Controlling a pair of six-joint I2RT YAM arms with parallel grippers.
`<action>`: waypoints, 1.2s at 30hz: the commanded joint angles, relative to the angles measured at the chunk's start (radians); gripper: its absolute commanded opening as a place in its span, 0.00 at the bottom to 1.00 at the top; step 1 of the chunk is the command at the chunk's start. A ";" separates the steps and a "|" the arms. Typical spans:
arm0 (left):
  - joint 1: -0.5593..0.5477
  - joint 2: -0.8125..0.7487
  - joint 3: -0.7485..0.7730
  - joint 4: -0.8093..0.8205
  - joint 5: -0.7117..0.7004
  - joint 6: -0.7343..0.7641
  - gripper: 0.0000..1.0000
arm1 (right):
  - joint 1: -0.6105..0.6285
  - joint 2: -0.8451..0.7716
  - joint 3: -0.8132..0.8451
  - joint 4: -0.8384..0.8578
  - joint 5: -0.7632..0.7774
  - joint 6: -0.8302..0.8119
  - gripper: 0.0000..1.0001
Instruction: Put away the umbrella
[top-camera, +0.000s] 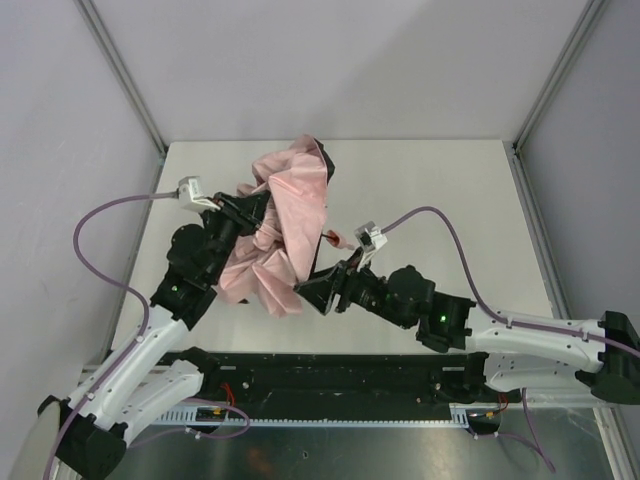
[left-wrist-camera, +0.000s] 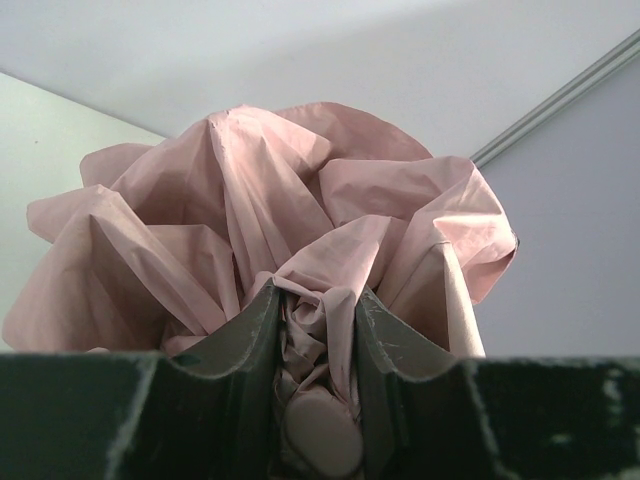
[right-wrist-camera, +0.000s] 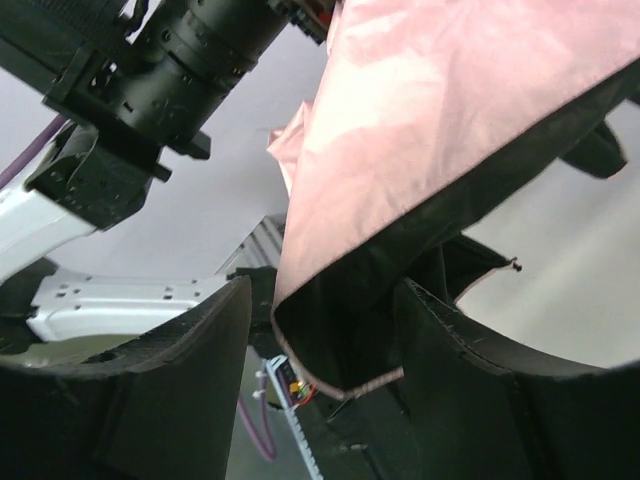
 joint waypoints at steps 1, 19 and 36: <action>0.003 0.016 0.023 0.092 -0.046 0.031 0.00 | -0.014 0.061 0.101 0.019 0.140 -0.070 0.64; 0.071 0.390 0.363 0.274 0.119 -0.003 0.00 | -0.409 0.139 0.215 0.104 -0.448 0.021 0.12; 0.141 0.728 0.540 0.682 0.678 -0.316 0.00 | -0.398 0.228 0.212 0.322 -0.516 0.019 0.41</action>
